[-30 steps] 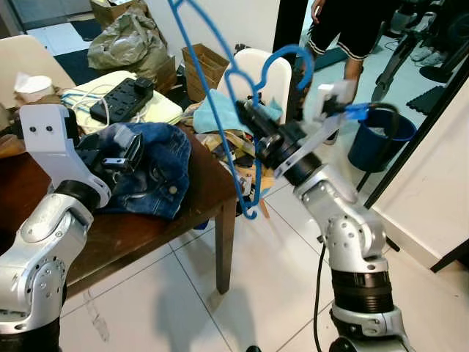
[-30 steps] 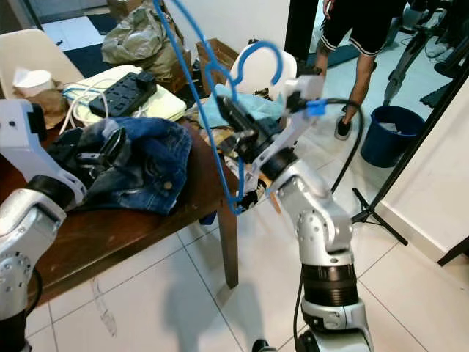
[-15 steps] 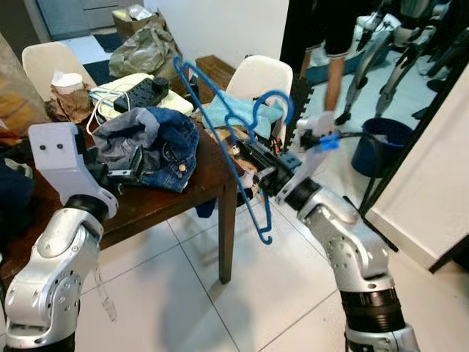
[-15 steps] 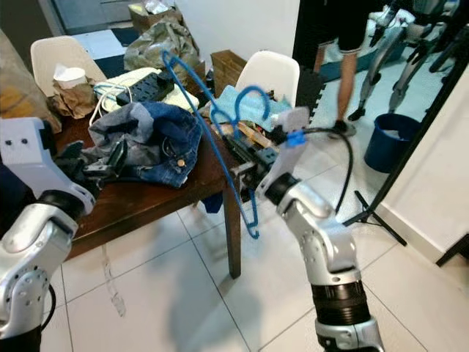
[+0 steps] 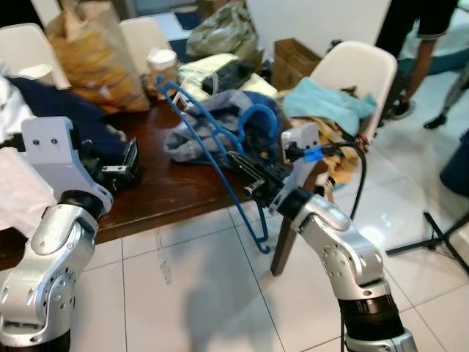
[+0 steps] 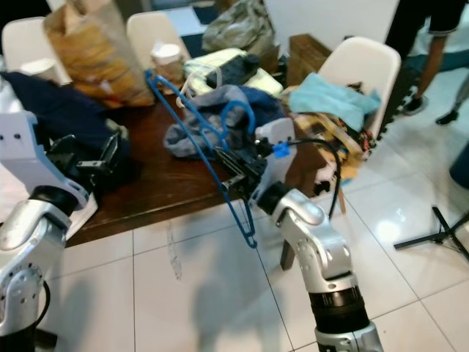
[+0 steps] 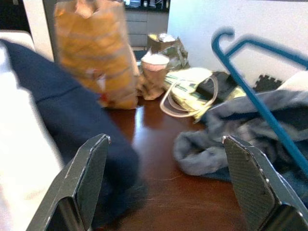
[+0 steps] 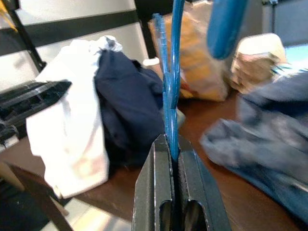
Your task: Hang hanger
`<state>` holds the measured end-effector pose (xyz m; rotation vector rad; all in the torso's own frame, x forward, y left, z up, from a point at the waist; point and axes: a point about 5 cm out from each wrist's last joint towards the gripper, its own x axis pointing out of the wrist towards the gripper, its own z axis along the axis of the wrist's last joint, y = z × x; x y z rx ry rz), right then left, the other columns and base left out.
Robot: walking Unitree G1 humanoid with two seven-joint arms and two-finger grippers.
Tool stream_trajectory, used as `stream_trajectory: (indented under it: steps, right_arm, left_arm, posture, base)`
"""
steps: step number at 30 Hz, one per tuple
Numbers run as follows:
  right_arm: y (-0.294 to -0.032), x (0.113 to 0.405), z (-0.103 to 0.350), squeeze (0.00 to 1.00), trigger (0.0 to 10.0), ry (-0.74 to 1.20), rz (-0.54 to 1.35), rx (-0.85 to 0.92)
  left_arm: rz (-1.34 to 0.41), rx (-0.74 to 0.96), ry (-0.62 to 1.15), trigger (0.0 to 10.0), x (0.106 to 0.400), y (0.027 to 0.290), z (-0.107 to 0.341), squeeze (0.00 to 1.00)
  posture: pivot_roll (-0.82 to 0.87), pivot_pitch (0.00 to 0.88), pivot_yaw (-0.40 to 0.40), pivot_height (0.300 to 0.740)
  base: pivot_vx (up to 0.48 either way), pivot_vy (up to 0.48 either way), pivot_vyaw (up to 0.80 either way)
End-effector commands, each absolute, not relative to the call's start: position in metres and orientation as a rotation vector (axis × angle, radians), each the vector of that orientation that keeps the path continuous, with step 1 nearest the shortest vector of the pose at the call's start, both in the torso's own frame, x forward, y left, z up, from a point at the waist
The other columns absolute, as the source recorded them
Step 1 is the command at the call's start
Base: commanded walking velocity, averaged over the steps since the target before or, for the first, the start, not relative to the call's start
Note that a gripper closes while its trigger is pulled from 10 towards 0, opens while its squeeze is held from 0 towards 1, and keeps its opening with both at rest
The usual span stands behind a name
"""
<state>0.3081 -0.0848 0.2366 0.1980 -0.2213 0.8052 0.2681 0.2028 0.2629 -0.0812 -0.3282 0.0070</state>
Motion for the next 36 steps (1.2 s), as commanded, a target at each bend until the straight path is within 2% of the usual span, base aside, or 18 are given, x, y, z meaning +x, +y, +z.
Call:
stream_trajectory:
  steps: [1,4,18,23,32,36]
  right_arm:
    - [-0.083,0.306,0.237,0.00,10.0,-0.227,0.812,0.218]
    - [-0.083,0.307,0.237,0.00,10.0,-0.231,0.792,0.222]
    - [-0.085,0.308,0.236,0.00,10.0,-0.235,0.757,0.225]
    - [-0.084,0.307,0.236,0.00,10.0,-0.239,0.770,0.225]
    - [-0.081,0.303,0.236,0.00,10.0,-0.236,0.820,0.227]
    - [-0.082,0.304,0.237,0.00,10.0,-0.242,0.808,0.236]
  left_arm:
    - [0.023,-0.061,-0.326,10.0,0.267,0.206,0.264,0.00]
    - [0.018,-0.062,-0.328,10.0,0.267,0.204,0.264,0.00]
    - [0.000,-0.071,-0.375,10.0,0.264,0.202,0.270,0.00]
    - [0.035,-0.051,-0.404,10.0,0.263,0.208,0.277,0.00]
    - [0.056,-0.042,-0.417,10.0,0.263,0.210,0.281,0.00]
    - [0.055,-0.036,-0.428,10.0,0.263,0.210,0.284,0.00]
  posture:
    - [-0.01,0.116,0.007,0.740]
    - [-0.01,0.118,0.008,0.740]
    - [-0.01,0.122,0.007,0.740]
    - [0.00,0.120,0.006,0.740]
    - [0.00,0.121,0.003,0.740]
    - [0.00,0.121,0.005,0.740]
  base:
    - [0.000,0.311,0.00]
    - [0.000,0.311,0.00]
    - [0.000,0.000,0.00]
    - [0.472,0.000,0.00]
    - [0.402,0.000,0.71]
    - [0.378,0.000,0.00]
